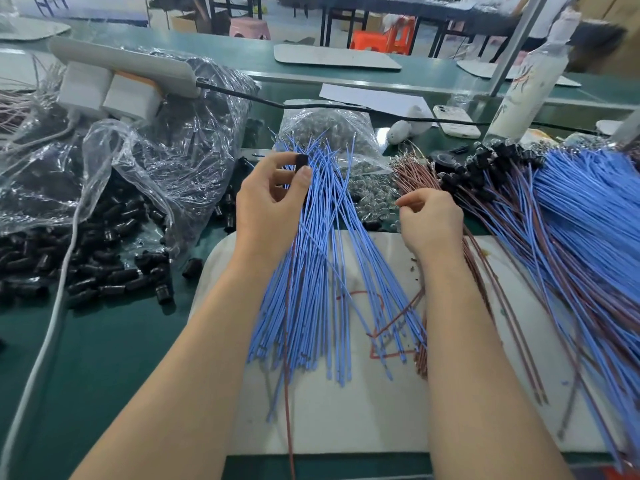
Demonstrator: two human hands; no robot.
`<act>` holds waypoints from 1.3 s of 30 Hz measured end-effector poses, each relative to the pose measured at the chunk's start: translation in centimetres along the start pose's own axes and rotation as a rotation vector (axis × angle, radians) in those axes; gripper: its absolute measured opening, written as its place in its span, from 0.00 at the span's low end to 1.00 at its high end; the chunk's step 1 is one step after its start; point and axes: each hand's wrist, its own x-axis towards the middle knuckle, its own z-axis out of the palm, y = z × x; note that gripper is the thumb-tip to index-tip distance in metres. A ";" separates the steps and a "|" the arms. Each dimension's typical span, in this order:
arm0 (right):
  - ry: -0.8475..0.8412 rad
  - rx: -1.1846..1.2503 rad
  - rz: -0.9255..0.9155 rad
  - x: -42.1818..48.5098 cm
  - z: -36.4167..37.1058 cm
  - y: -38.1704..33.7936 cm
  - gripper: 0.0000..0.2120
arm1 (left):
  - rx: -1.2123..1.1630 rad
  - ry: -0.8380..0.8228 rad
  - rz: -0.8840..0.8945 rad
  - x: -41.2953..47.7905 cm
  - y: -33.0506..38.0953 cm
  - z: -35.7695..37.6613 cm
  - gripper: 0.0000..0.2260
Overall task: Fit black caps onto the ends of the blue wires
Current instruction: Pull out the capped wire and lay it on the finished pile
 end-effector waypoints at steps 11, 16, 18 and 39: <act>-0.162 -0.187 0.110 0.3 -0.6 0.7 0.06 | 0.022 0.006 -0.009 0.0 0.0 0.1 0.04; -0.167 -0.191 0.065 0.1 0.4 0.0 0.07 | 0.026 -0.025 -0.023 -0.1 0.1 0.0 0.04; -0.184 -0.176 0.070 0.0 0.6 -0.2 0.09 | 0.024 -0.041 -0.026 -0.1 0.1 0.0 0.05; -0.049 -0.029 -0.041 -0.3 0.9 -0.4 0.05 | -0.070 -0.227 -0.026 -0.3 0.2 0.4 0.10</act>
